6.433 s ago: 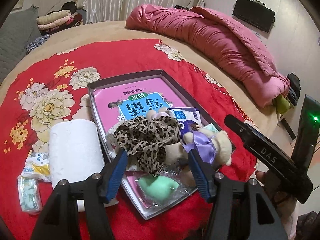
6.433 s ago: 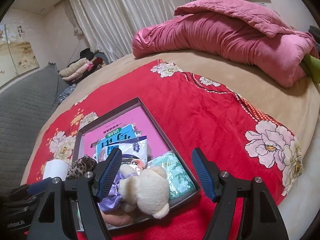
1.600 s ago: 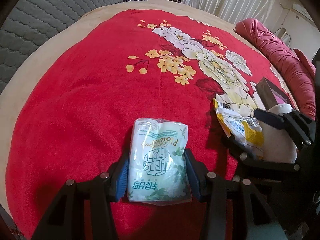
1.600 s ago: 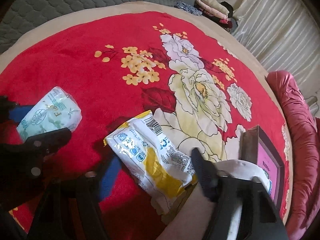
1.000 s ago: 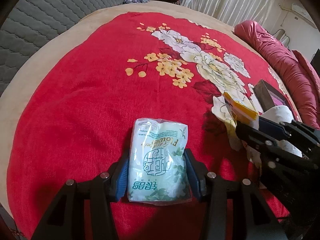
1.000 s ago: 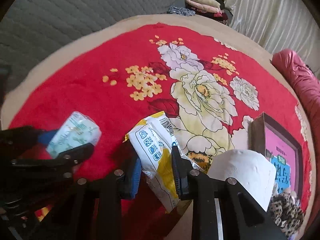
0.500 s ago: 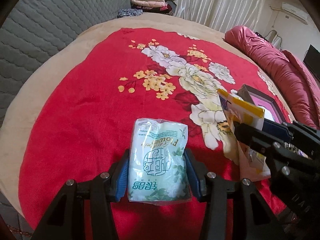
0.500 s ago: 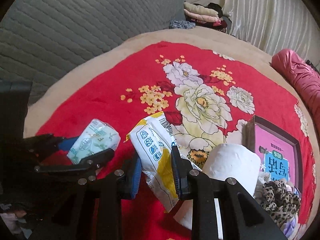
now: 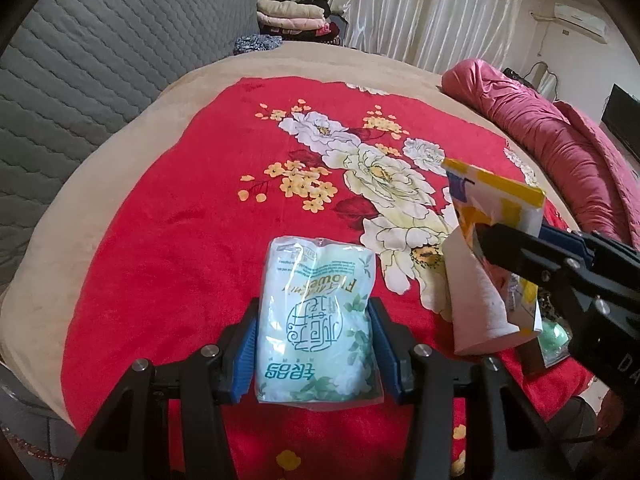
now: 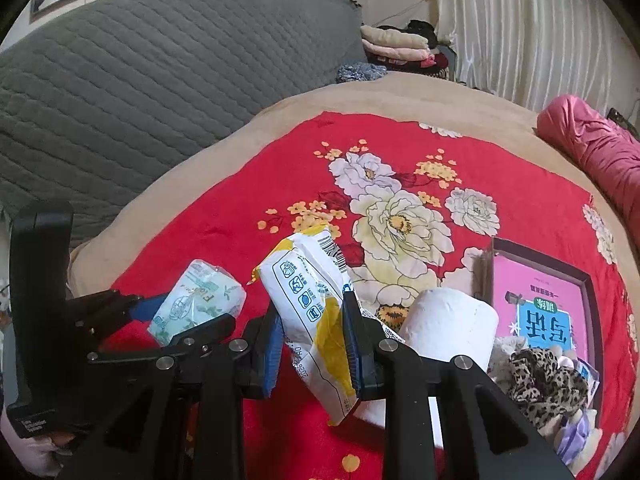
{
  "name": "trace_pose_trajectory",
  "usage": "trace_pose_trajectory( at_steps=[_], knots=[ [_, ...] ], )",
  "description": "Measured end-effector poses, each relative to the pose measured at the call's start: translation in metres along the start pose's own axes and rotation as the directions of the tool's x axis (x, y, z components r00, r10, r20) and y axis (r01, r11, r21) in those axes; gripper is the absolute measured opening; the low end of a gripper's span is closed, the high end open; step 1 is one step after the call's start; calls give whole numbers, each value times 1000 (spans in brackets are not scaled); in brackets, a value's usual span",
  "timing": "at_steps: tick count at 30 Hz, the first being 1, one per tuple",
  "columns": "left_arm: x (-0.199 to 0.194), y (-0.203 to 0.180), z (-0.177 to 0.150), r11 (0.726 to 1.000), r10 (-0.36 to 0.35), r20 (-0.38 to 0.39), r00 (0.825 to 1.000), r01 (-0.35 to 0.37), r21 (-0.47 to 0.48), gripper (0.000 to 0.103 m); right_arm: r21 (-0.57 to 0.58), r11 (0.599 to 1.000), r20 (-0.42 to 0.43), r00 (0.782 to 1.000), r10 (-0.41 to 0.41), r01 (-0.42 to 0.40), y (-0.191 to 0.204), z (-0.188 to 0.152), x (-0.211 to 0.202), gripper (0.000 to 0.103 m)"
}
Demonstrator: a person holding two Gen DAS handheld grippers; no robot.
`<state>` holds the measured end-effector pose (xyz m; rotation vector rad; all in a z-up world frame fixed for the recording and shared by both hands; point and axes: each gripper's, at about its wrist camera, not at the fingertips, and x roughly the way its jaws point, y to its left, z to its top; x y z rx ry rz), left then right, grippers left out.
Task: Organize soft objects
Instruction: 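Carry the tissue pack with the left tool while the right tool carries the snack packet to the tray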
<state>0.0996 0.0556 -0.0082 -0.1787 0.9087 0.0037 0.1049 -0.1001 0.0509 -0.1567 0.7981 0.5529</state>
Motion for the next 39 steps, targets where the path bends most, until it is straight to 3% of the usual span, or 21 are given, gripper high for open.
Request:
trace_pose_trajectory(
  at_steps=[3, 7, 17, 30, 39],
  knots=[
    [-8, -2, -1, 1000, -4, 1, 1000, 4, 5, 51, 35, 999, 35, 999, 24, -25, -4, -2, -16, 28],
    [-22, -6, -2, 1000, -3, 13, 1000, 3, 19, 51, 49, 998, 83, 996, -38, 34, -20, -5, -42, 28],
    [-49, -49, 4, 995, -51, 43, 998, 47, 87, 51, 217, 969, 155, 976, -155, 119, -95, -31, -106, 28],
    [-64, -122, 1, 971, -121, 32, 992, 112, 213, 51, 372, 878, 168, 909, -382, 300, -178, -87, -172, 28],
    [-63, -182, 7, 943, -167, 16, 986, 155, 293, 51, 421, 853, 164, 899, -406, 308, -199, -110, -179, 28]
  ],
)
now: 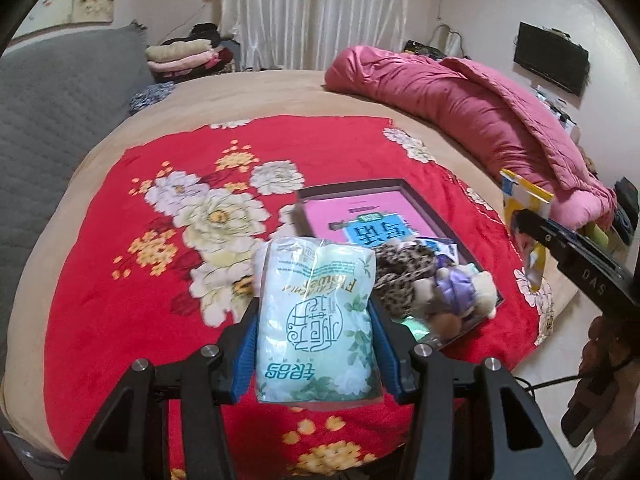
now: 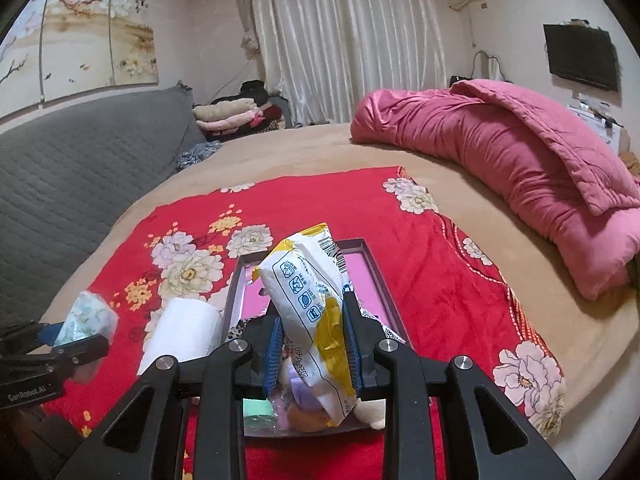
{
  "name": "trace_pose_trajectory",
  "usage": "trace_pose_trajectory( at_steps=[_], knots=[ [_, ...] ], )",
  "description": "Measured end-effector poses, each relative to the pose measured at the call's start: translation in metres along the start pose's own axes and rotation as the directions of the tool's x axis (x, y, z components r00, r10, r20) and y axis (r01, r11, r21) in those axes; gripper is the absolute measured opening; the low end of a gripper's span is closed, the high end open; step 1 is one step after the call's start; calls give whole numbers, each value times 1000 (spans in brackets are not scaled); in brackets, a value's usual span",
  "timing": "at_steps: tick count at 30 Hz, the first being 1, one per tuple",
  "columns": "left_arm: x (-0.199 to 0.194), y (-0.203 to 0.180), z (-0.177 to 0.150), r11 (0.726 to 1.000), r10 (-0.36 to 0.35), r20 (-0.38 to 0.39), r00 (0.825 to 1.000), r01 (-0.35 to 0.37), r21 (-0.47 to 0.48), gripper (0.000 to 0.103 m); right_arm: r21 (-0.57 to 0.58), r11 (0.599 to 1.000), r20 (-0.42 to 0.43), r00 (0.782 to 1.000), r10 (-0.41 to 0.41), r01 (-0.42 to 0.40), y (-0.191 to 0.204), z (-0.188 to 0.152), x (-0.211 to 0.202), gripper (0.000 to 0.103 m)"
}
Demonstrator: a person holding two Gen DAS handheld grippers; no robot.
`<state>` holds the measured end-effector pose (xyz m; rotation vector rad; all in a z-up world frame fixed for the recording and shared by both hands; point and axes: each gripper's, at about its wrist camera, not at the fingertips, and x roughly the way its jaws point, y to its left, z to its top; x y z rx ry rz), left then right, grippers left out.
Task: Organize soft objects
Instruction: 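Carry the tissue pack with the left tool while the right tool carries the snack packet to the tray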
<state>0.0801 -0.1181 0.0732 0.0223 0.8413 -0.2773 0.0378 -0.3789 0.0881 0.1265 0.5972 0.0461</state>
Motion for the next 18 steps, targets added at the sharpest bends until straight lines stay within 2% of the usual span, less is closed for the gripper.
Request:
trace_pose_trajectory(
  at_steps=[11, 18],
  knots=[
    [22, -50, 21, 997, -31, -14, 999, 32, 71, 51, 32, 999, -2, 1000, -16, 16, -17, -7, 10, 28],
    [43, -66, 23, 995, -40, -53, 998, 44, 84, 51, 55, 998, 3, 1000, -30, 30, -30, -13, 17, 28]
  ],
)
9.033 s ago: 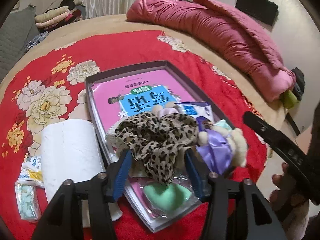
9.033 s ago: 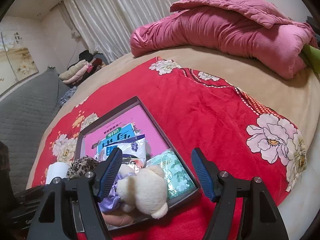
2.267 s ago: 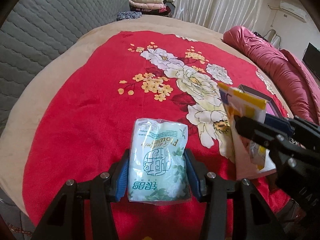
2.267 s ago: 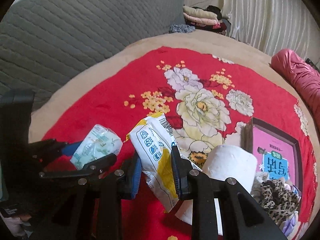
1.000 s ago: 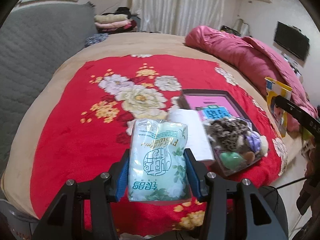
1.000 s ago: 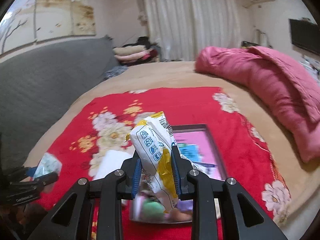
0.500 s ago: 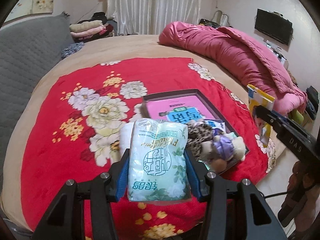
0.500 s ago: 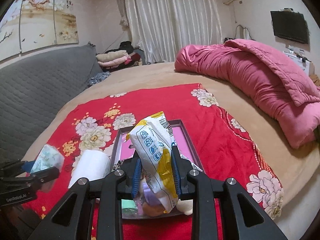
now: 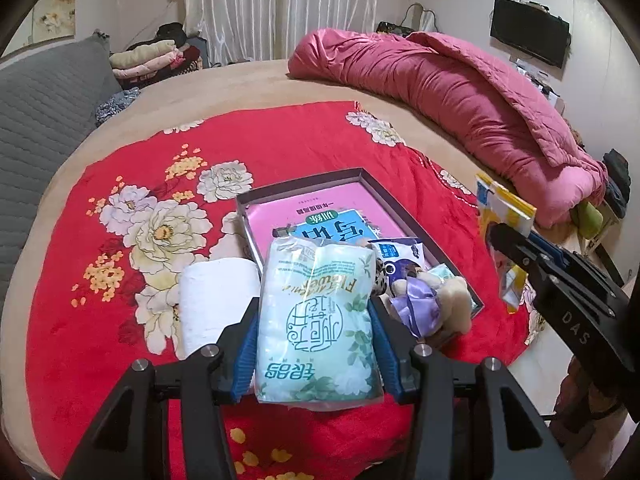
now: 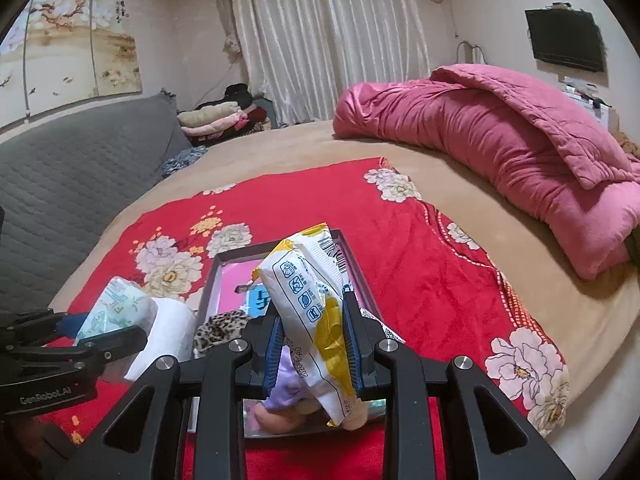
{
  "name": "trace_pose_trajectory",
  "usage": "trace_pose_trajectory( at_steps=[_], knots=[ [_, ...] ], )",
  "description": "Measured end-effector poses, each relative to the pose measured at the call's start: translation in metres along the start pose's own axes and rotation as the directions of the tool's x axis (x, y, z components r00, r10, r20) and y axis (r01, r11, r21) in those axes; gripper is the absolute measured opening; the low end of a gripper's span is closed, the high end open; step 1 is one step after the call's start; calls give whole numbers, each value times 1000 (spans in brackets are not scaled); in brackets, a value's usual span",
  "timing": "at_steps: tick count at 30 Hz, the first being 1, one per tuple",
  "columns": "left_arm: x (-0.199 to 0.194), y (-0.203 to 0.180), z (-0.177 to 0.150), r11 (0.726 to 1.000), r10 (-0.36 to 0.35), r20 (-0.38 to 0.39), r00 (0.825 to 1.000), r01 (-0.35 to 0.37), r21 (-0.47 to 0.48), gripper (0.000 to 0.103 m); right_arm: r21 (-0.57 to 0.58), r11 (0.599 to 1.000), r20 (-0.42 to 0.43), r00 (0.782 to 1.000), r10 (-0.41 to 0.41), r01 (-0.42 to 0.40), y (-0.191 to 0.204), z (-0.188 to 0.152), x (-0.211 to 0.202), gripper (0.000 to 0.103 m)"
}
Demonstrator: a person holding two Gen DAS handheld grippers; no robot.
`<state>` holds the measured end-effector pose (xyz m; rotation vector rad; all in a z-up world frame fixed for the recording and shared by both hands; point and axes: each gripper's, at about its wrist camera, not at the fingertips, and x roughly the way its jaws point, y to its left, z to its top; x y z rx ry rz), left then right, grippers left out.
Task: Organize soft objects
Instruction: 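Carry the tissue pack with the left tool while the right tool carries the snack packet to the tray, then lower the tissue pack into the tray with the left tool while the right tool lowers the snack packet there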
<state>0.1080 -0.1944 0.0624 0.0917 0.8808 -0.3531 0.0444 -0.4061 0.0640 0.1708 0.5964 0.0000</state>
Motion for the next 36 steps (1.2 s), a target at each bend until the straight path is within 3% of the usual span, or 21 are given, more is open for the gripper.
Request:
trace_pose_trajectory(
  at_steps=[15, 24, 36],
  knots=[
    [69, -18, 2, 1000, -30, -93, 995, 31, 6, 51, 41, 999, -6, 1000, -6, 6, -18, -5, 17, 28],
    [107, -20, 2, 999, -41, -158, 987, 46, 24, 51, -35, 999, -80, 997, 5, -8, -7, -14, 46, 28],
    [121, -14, -8, 998, -54, -186, 981, 58, 16, 51, -149, 988, -146, 987, -68, 46, 7, -23, 97, 29]
  ],
)
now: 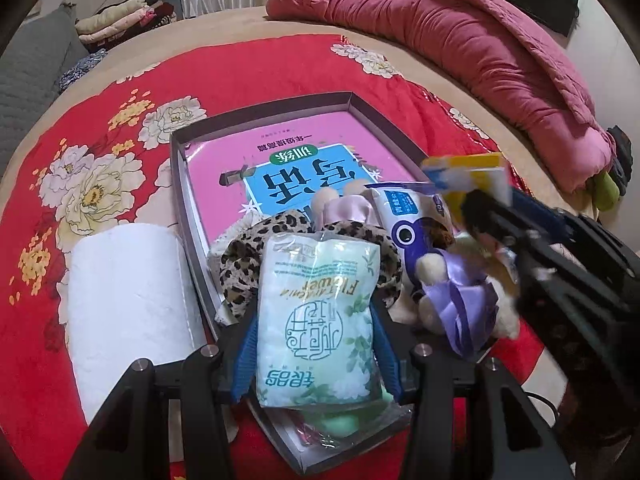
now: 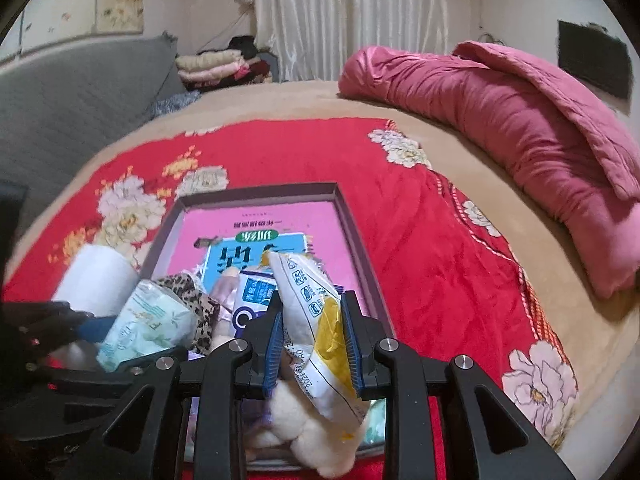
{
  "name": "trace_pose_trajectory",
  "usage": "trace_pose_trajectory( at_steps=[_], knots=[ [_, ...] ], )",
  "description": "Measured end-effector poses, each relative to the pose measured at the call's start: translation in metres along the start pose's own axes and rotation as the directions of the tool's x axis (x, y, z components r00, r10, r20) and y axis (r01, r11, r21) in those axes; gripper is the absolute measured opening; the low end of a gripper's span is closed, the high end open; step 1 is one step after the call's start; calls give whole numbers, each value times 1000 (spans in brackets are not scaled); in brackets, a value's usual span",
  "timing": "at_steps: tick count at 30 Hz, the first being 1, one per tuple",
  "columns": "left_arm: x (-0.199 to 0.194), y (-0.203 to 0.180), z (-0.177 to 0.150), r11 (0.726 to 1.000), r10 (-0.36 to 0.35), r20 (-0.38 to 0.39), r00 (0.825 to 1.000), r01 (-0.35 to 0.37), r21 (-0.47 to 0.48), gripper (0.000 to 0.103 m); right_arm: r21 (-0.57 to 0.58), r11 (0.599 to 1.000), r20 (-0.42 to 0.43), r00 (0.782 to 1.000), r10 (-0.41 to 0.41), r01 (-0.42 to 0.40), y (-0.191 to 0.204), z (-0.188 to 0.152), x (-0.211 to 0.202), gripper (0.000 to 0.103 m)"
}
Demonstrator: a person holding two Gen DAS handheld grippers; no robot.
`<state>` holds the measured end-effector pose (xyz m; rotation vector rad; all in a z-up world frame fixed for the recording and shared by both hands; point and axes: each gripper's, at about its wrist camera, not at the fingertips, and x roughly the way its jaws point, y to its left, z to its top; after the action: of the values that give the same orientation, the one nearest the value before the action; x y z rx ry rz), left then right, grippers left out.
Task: Organize soft objects
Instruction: 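Lower the tissue pack into the tray with the left tool while the right tool lowers the snack packet there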
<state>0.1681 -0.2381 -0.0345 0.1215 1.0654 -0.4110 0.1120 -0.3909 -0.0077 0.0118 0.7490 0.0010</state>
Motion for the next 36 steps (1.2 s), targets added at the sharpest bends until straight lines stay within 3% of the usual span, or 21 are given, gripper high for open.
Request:
trace_pose_trajectory(
  at_steps=[9, 13, 18, 24, 36],
  knots=[
    [1, 1, 0, 1000, -7, -2, 1000, 7, -2, 51, -30, 999, -24, 999, 25, -25, 8, -1, 24, 31],
    [2, 3, 1, 1000, -13, -5, 1000, 13, -7, 51, 41, 994, -6, 995, 102, -101, 0, -2, 21, 43],
    [2, 4, 1, 1000, -16, -6, 1000, 16, -10, 51, 84, 986, 10, 990, 143, -144, -7, -3, 19, 44],
    [1, 5, 0, 1000, -21, -5, 1000, 21, -20, 51, 135, 964, 41, 973, 227, -231, -10, -6, 14, 62],
    [-5, 6, 0, 999, -40, 11, 999, 40, -36, 51, 212, 945, 116, 967, 227, -248, -29, -12, -11, 62]
  ],
)
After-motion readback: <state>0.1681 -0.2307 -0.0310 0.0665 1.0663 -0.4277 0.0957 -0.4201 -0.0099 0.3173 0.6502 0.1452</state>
